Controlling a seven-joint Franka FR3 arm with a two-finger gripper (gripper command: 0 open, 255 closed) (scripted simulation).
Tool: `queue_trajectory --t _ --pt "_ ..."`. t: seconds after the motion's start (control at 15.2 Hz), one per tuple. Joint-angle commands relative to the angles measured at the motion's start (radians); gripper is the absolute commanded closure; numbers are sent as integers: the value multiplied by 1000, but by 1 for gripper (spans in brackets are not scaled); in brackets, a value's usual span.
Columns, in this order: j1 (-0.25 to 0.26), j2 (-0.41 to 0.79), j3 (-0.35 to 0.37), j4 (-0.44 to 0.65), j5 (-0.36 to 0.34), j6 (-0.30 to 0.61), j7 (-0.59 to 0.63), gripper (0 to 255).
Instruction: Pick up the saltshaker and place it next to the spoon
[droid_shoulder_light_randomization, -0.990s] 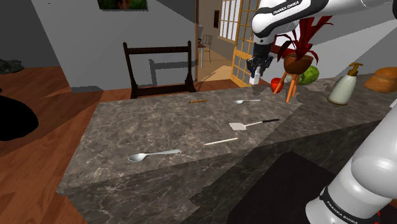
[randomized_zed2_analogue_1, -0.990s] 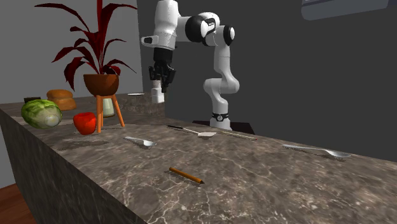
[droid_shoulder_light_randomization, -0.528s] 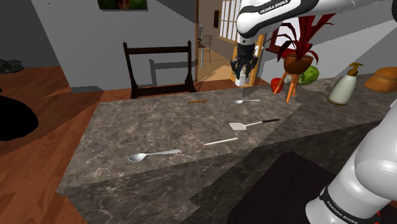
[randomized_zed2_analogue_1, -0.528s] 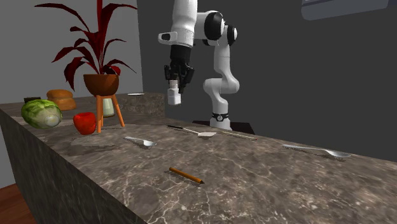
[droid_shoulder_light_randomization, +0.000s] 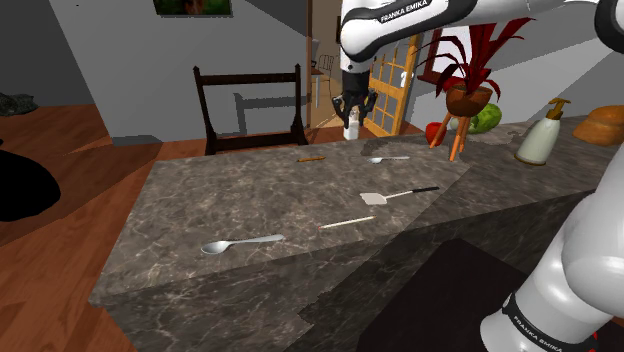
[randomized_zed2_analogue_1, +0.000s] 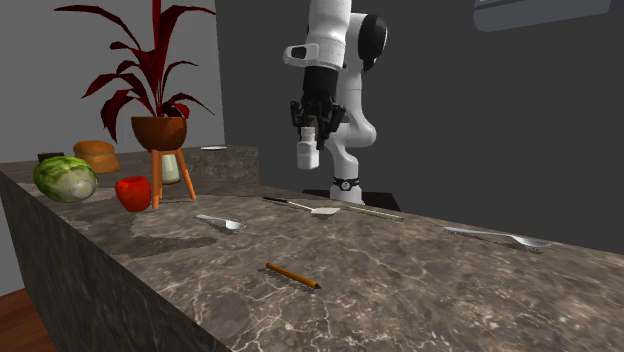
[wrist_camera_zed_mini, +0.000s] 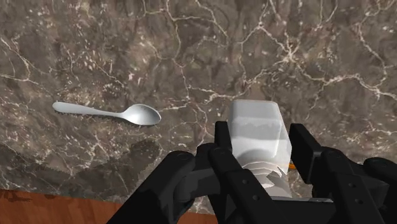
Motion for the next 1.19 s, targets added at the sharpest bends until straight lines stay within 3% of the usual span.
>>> queue_trajectory --t 0.0,0.66,1.12 --pt "27 30 24 45 0 -22 50 255" --pt "143 227 104 320 -7 -126 236 255" --pt "233 442 139 647 -21 -254 340 255"
